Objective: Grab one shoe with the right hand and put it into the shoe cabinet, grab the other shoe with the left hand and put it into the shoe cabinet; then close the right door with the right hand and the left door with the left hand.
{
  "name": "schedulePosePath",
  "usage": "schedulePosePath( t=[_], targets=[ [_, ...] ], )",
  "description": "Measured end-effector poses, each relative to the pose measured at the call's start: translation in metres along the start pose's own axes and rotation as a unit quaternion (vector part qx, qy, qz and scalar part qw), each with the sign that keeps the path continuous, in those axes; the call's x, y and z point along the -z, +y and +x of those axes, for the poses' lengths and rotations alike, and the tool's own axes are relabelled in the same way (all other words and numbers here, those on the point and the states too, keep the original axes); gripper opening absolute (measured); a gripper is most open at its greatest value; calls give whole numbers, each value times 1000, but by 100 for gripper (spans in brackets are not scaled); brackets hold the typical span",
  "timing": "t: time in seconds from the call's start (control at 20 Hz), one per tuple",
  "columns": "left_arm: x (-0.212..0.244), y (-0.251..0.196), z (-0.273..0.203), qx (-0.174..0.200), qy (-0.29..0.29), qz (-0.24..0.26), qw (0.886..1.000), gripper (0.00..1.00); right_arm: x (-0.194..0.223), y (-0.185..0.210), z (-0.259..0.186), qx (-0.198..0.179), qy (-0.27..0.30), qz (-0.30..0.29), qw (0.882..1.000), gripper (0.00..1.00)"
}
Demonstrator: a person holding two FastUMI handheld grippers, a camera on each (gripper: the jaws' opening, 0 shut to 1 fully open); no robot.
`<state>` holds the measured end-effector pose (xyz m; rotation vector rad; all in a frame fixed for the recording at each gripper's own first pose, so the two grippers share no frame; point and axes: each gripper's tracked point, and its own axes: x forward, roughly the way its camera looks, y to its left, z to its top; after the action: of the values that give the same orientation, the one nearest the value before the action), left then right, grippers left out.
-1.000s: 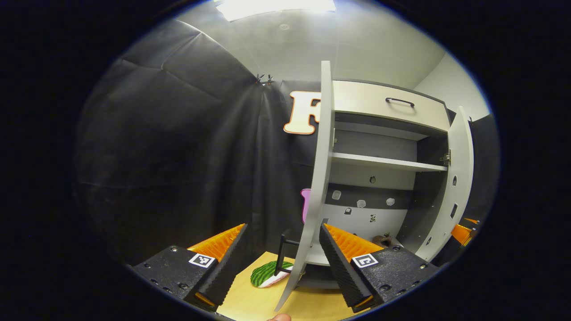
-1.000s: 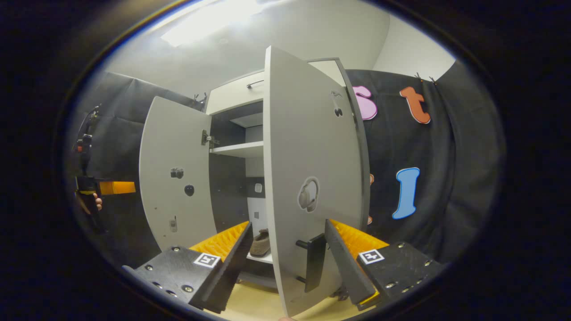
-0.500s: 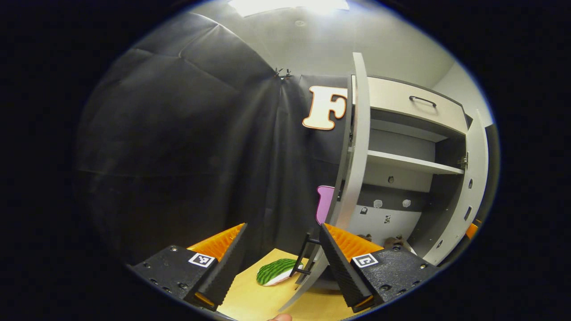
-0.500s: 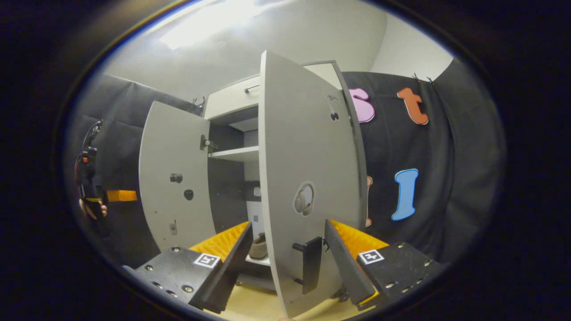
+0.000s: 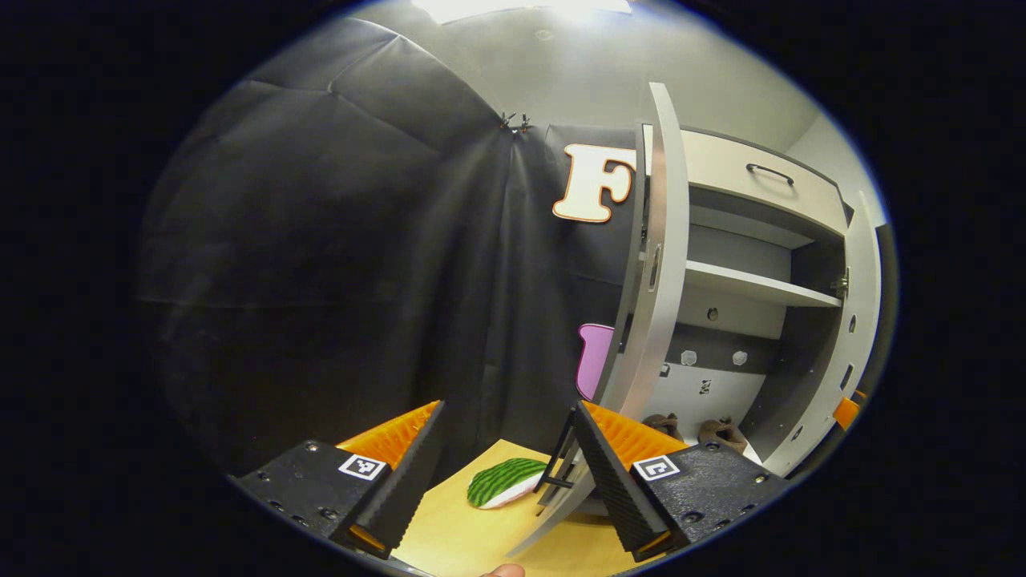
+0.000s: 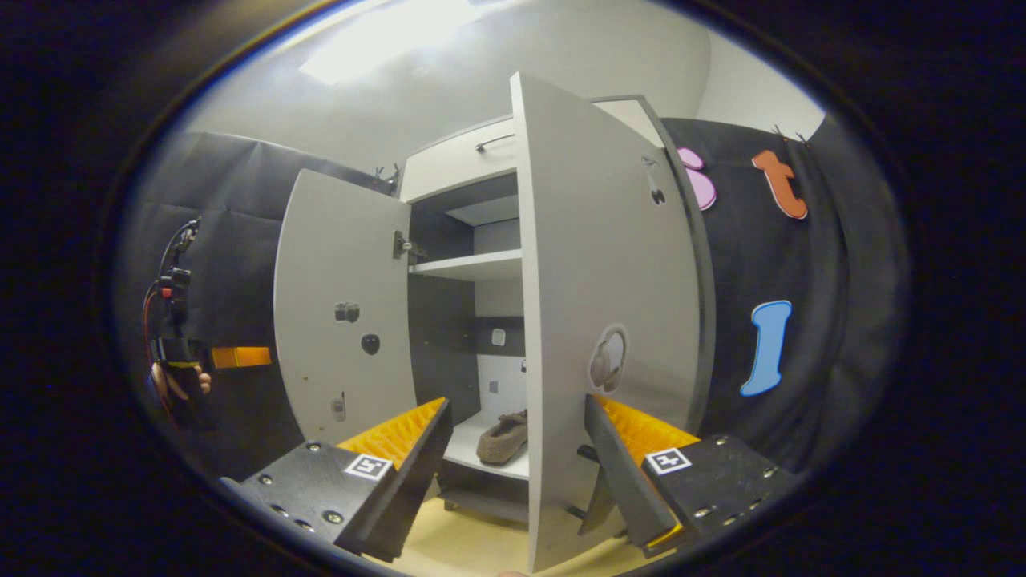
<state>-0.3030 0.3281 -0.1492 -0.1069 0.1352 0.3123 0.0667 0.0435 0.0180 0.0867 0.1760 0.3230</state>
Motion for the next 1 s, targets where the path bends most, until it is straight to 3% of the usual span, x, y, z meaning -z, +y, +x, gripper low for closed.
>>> schedulePosePath(
  t=[0.1, 0.15, 0.2, 0.6, 0.7, 0.9, 0.95, 1.0],
  targets=[
    [0, 6, 0, -4, 2, 1, 1000, 93, 4, 25, 4, -44, 5, 15, 999, 99],
    [3, 9, 0, -6, 4, 2, 1000, 93, 4, 33, 8, -51, 6, 19, 998, 94],
    [5, 11, -2, -9, 6, 3, 1000, 93, 5, 35, 10, -52, 9, 17, 998, 99],
    [12, 16, 7, -4, 18, 1, 1000, 100, 17, 39, 13, -52, 19, 15, 998, 99],
    [15, 15, 8, 0, 20, 1, 1000, 96, 18, 38, 10, -49, 21, 15, 998, 99],
    [25, 1, 12, 26, 35, 0, 999, 100, 21, 32, 6, -37, 24, 13, 999, 99],
    [28, -7, 15, 37, 41, -2, 999, 93, 22, 31, 5, -35, 25, 12, 999, 99],
    [34, -14, 17, 48, 49, -7, 998, 96, 22, 28, 5, -31, 26, 12, 999, 99]
  ],
)
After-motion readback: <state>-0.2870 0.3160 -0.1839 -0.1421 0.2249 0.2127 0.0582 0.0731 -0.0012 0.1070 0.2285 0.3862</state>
